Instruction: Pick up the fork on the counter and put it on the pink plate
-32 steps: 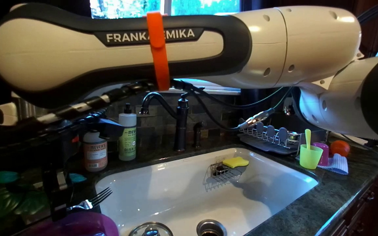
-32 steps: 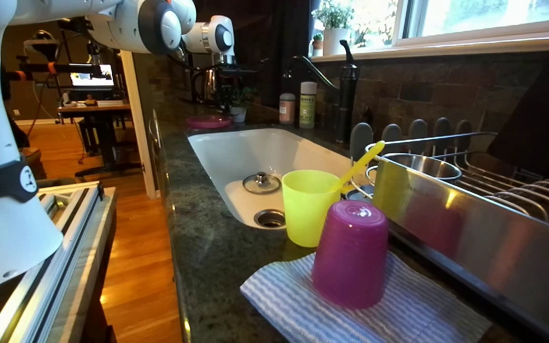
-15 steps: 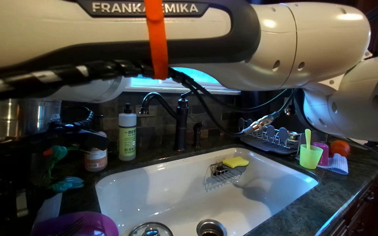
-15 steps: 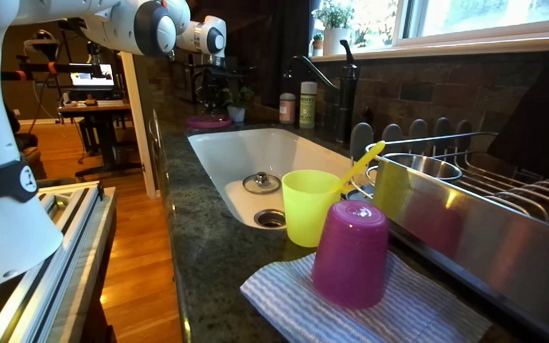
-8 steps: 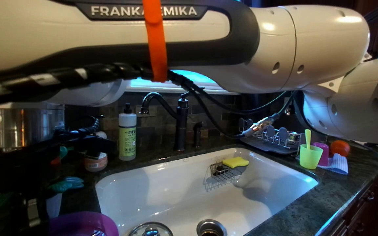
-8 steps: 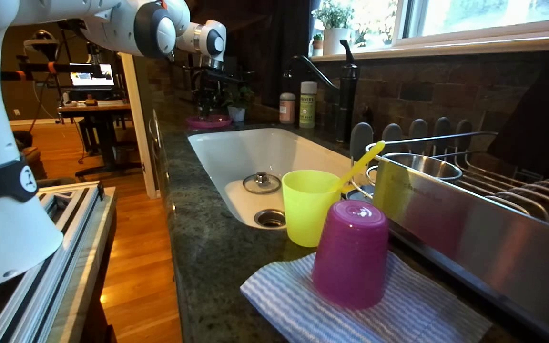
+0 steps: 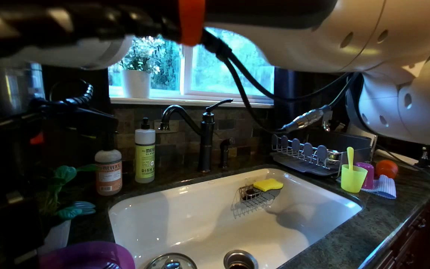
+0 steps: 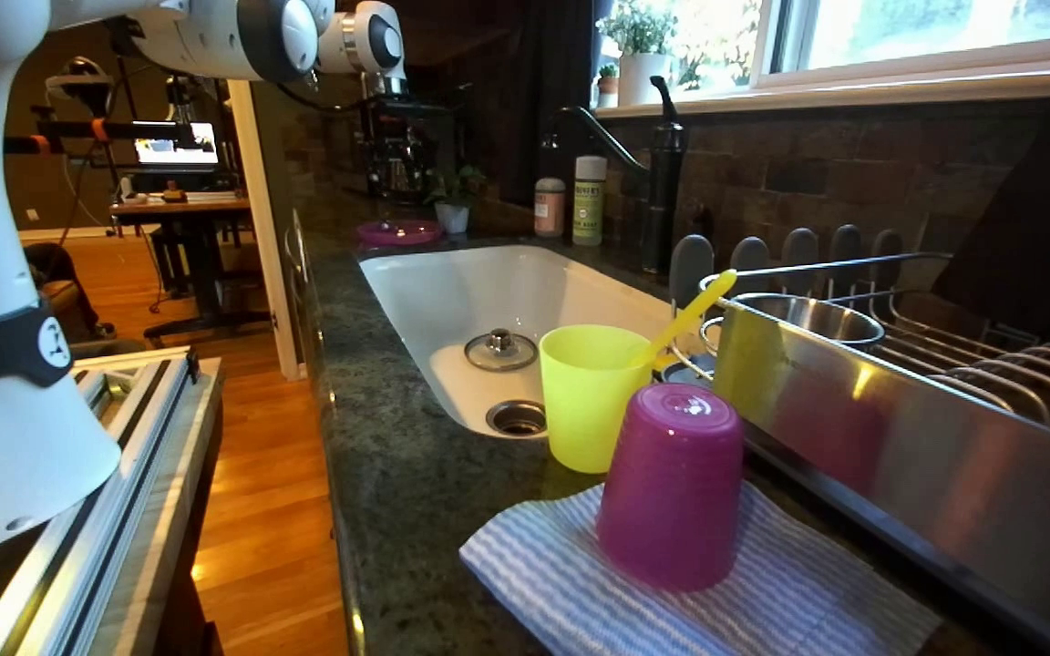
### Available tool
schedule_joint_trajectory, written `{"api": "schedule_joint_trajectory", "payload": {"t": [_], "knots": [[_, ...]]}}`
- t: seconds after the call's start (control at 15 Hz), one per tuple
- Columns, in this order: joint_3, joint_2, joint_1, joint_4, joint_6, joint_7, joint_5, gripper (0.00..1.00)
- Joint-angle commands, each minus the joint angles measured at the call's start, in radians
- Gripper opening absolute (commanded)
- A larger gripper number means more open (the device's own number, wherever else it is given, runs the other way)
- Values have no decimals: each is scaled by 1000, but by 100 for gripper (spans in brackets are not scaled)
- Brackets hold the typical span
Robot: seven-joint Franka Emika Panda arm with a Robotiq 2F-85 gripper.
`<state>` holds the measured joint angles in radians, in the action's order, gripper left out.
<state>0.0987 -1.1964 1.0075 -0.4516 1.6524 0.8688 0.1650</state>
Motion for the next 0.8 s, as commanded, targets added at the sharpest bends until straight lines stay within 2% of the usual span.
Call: {"api": "schedule_joint_trajectory", "payload": {"t": [0.0,0.53,0.6,0.73], "knots": [[-71,67,53,-14,-5,-128,62,100],[-151,202,138,-13,-58,-568,124,100],[-118,188,106,-21,-17,-470,100,100],[-130,208,127,-19,-31,-531,109,100]]}}
